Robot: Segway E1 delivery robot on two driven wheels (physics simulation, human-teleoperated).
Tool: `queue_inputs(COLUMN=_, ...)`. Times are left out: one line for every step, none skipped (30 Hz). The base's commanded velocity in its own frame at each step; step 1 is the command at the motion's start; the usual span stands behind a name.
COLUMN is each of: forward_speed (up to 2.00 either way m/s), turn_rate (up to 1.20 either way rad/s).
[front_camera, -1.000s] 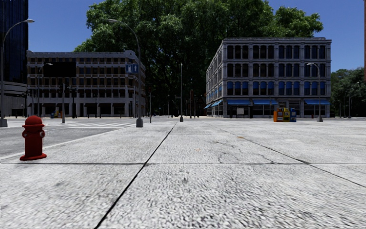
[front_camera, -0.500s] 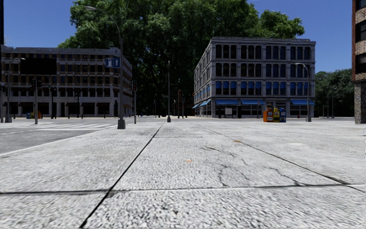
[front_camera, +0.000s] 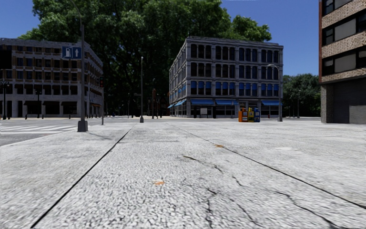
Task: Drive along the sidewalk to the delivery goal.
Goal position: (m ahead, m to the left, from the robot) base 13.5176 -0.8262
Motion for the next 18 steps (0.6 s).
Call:
queue_inputs(forward_speed=1.97, turn_rate=-0.39)
queue_inputs(forward_speed=1.97, turn_rate=-0.37)
queue_inputs(forward_speed=1.97, turn_rate=-0.29)
queue_inputs(forward_speed=1.97, turn_rate=-0.29)
queue_inputs(forward_speed=1.96, turn_rate=-0.15)
queue_inputs(forward_speed=1.96, turn_rate=-0.01)
queue_inputs(forward_speed=1.96, turn_rate=-0.01)
queue_inputs(forward_speed=1.95, turn_rate=0.0)
queue_inputs(forward_speed=1.95, turn_rate=0.0)
queue_inputs(forward_speed=1.95, turn_rate=0.0)
queue_inputs(forward_speed=1.95, turn_rate=0.0)
queue_inputs(forward_speed=1.95, turn_rate=0.0)
queue_inputs(forward_speed=1.95, turn_rate=0.0)
queue_inputs(forward_speed=1.95, turn_rate=0.0)
queue_inputs(forward_speed=1.95, turn_rate=0.0)
queue_inputs(forward_speed=1.95, turn_rate=0.0)
queue_inputs(forward_speed=1.95, turn_rate=0.0)
queue_inputs(forward_speed=1.94, turn_rate=0.0)
